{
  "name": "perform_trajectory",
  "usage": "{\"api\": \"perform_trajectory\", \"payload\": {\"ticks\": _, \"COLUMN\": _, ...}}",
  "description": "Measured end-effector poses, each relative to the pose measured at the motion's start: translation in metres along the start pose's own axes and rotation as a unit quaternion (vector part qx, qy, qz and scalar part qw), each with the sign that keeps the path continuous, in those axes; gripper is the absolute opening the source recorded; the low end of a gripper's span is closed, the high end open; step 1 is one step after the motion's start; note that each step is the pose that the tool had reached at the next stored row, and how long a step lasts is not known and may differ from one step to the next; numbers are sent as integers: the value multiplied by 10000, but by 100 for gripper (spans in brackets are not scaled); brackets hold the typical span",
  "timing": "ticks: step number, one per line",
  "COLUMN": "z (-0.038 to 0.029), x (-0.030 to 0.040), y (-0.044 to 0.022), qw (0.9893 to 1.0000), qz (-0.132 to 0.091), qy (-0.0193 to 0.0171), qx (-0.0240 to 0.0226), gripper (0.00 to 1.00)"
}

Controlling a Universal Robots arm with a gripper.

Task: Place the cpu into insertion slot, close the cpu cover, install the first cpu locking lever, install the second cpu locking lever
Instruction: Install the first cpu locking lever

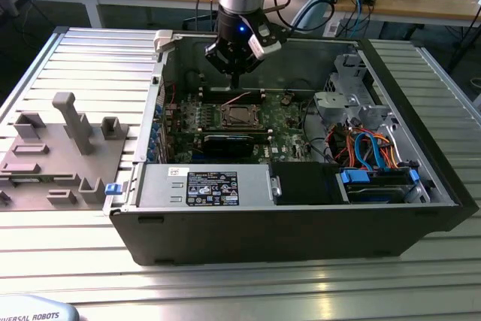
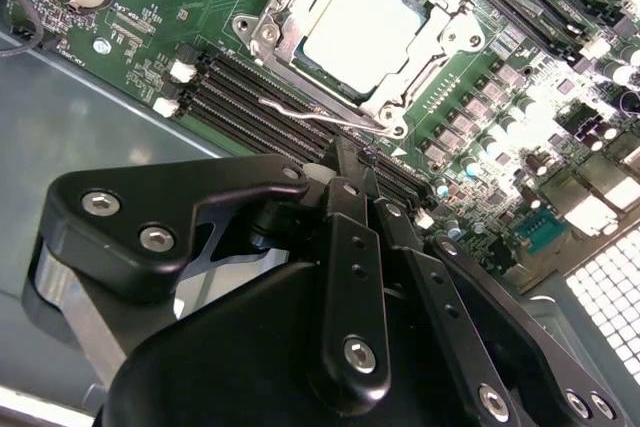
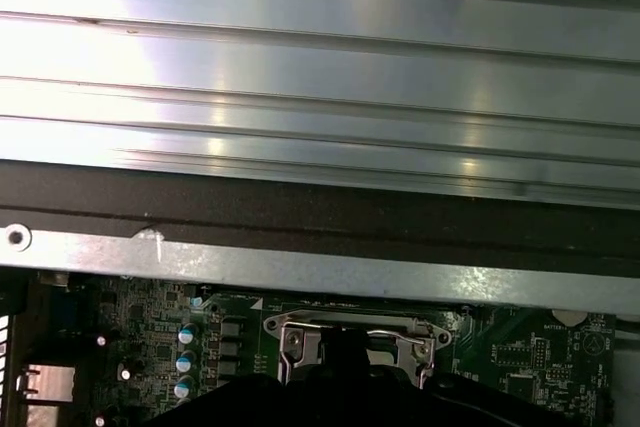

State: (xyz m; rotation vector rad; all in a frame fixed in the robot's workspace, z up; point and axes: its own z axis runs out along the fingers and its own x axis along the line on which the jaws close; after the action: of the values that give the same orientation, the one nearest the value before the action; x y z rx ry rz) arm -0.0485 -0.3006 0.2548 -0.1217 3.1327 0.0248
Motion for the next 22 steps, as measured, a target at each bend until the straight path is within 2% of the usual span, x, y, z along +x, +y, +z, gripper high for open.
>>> {"api": "perform_trajectory", "payload": {"ticks": 22, "z": 51, "x": 0, "y": -1, "qw": 10000, "qz": 0, "qy": 0, "qx": 0, "gripper": 11}}
